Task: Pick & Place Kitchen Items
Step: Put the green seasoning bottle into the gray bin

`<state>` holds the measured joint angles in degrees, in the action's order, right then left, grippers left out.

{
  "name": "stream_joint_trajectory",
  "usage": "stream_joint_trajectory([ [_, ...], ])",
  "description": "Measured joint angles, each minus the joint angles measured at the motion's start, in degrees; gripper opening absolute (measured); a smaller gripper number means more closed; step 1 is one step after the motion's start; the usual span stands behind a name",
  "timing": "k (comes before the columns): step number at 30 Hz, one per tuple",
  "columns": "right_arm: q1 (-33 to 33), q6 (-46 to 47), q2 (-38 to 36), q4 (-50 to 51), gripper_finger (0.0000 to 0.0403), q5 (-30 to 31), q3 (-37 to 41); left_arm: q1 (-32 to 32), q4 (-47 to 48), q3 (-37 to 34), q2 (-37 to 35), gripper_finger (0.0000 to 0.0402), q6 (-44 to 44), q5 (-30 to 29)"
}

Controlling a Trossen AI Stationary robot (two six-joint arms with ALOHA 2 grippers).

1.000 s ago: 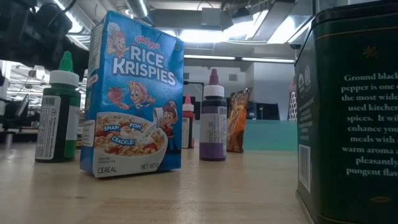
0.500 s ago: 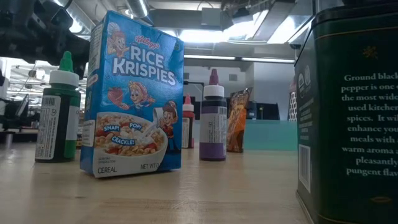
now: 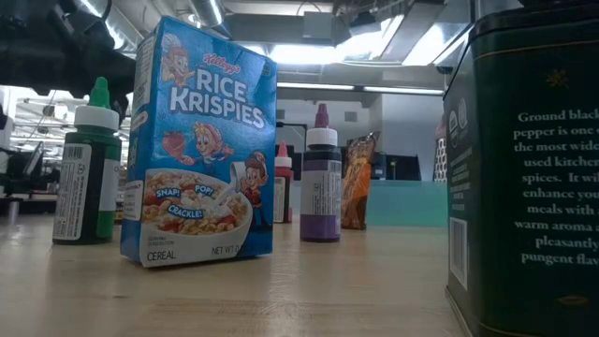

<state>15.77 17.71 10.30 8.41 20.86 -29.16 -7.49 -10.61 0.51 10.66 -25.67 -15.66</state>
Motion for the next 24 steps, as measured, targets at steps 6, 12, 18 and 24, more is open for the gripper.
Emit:
stream_joint_trajectory([
  [6,0.00,-1.03,10.50,9.70,0.0162,4.40,-12.05,-0.01,-1.97,0.00,0.01,0.0009,-1.59,-1.38],
  [12,0.04,3.25,22.75,26.10,0.0204,5.41,-22.38,-0.02,-9.02,0.00,0.00,0.0008,-1.64,-1.34],
  [18,0.02,9.42,31.67,35.83,0.0211,7.38,-28.56,0.00,-15.92,0.00,-0.01,0.0008,-0.42,-0.66],
  [24,-0.01,24.86,37.86,50.33,0.0211,8.70,-33.25,0.00,-16.24,1.30,0.00,0.0019,-4.31,0.46],
])
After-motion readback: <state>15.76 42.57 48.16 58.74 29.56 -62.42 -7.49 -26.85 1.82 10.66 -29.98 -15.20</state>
